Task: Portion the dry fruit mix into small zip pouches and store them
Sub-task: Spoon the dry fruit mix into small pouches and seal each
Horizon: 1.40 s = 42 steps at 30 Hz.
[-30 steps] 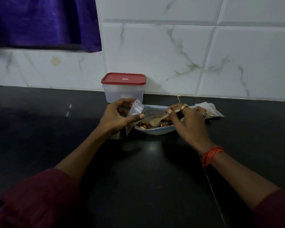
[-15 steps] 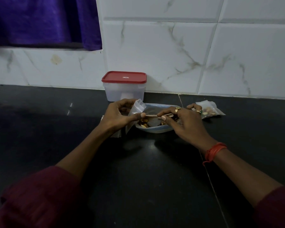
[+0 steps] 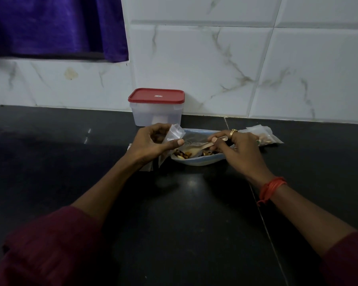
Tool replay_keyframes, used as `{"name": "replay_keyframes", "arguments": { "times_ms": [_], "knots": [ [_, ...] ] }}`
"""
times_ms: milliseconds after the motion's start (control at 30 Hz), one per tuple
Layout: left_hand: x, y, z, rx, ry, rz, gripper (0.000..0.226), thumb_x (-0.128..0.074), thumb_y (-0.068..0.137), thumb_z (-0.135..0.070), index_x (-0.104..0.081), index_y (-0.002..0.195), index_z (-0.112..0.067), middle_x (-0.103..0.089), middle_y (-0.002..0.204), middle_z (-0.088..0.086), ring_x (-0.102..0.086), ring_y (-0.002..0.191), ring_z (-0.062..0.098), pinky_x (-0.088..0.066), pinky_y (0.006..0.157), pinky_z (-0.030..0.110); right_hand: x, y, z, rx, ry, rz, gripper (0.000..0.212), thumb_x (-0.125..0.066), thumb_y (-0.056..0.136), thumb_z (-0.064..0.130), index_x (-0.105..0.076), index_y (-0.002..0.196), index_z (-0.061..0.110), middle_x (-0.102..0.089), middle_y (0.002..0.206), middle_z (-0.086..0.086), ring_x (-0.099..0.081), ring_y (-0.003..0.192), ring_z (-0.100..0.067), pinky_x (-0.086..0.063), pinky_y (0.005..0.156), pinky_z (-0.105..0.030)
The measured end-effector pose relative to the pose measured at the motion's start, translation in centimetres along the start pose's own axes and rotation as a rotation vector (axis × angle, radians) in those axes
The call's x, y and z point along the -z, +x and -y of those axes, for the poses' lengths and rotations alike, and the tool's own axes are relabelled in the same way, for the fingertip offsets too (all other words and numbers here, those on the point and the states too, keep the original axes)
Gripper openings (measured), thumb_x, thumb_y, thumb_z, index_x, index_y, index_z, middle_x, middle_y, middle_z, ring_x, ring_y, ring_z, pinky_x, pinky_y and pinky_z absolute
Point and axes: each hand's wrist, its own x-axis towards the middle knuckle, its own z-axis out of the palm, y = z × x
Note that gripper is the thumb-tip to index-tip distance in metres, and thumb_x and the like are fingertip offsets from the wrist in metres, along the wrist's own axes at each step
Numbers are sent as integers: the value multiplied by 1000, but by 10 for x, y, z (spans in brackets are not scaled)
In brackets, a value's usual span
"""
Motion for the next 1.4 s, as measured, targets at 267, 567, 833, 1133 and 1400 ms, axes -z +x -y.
{"name": "replay_keyframes", "arguments": {
  "times_ms": [267,567,833,1133,1400],
  "knots": [
    [0,0,-1,2,-5,5,56,-82,78,-23,-63,130,-16,-69,113,-7,-69,98,6,-55,74,12,-12,-2,7,-262,112,11,13,-66,93,22,-75,92,30,-76,73,11,-67,76,12,-45,70,-6],
    [1,-1,-1,-17,3,-9,60,-83,75,-31,-63,130,-16,-70,115,-5,-69,100,7,-57,78,16,-19,0,8,-441,238,-25,15,-64,92,26,-79,90,22,-77,76,8,-73,75,-12,-58,82,-31],
    [2,-3,-1,-38,24,-2,69,-83,67,-41,-64,129,-18,-70,117,-6,-68,105,8,-58,86,23,-2,3,13,-597,467,-149,19,-59,93,16,-77,91,12,-78,76,-2,-59,50,-2,-46,50,-10],
    [-2,-4,-2,-112,132,-21,72,-85,66,-46,-64,130,-21,-68,123,-5,-64,111,8,-56,95,30,4,4,21,-382,534,-216,19,-58,98,13,-75,92,20,-78,81,1,-75,84,-21,-59,72,-27],
    [-3,-7,-5,-167,93,-79,68,-85,69,-41,-65,129,-16,-71,119,-3,-66,109,10,-57,95,36,-2,-4,27,95,224,-14,19,-70,93,15,-75,106,28,-76,98,8,-73,85,-6,-58,71,-19]
  ]
}}
